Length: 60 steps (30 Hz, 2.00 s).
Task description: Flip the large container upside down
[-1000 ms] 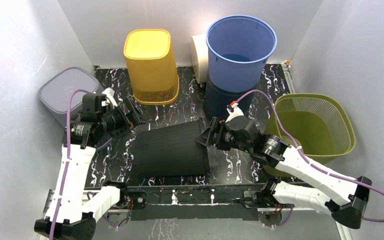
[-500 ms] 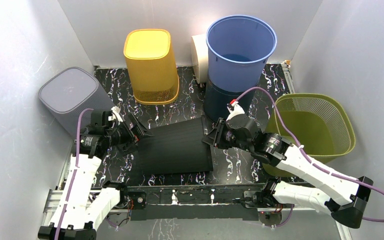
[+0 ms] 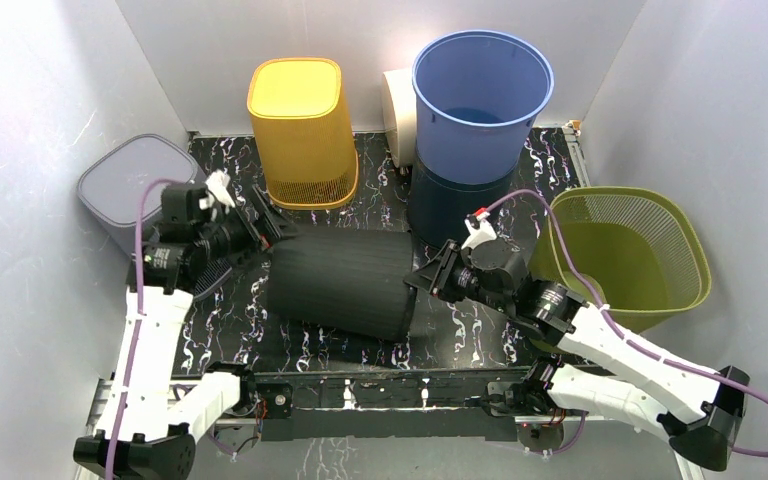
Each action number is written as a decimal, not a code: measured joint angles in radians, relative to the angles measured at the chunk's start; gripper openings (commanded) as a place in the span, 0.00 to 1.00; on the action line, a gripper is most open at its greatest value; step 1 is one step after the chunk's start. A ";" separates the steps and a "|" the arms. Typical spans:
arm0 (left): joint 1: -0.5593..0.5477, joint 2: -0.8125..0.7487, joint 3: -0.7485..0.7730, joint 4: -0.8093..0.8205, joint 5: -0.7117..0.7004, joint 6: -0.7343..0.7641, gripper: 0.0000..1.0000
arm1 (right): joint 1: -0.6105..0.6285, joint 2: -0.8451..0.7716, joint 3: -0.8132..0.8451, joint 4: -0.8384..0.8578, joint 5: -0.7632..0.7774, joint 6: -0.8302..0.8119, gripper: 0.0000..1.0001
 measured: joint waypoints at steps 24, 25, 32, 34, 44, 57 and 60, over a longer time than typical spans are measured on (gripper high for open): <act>-0.015 -0.011 0.026 0.486 0.378 -0.247 0.98 | 0.014 0.380 -0.239 0.534 -0.106 0.179 0.49; -0.017 -0.004 0.026 0.486 0.388 -0.246 0.98 | 0.014 0.388 -0.236 0.542 -0.105 0.177 0.52; -0.019 0.013 0.026 0.472 0.391 -0.218 0.98 | 0.014 0.367 -0.240 0.528 -0.092 0.188 0.85; -0.019 0.014 0.028 0.459 0.391 -0.205 0.98 | 0.014 0.338 -0.246 0.491 -0.079 0.185 0.93; -0.019 0.076 0.183 0.272 0.291 -0.075 0.99 | 0.008 0.241 -0.208 0.107 0.041 0.103 0.98; -0.021 0.013 0.257 -0.255 -0.404 0.061 0.98 | 0.008 0.172 -0.055 -0.122 0.204 -0.013 0.98; -0.021 -0.088 0.184 -0.335 -0.569 0.014 0.98 | 0.008 0.203 -0.025 -0.121 0.220 -0.034 0.98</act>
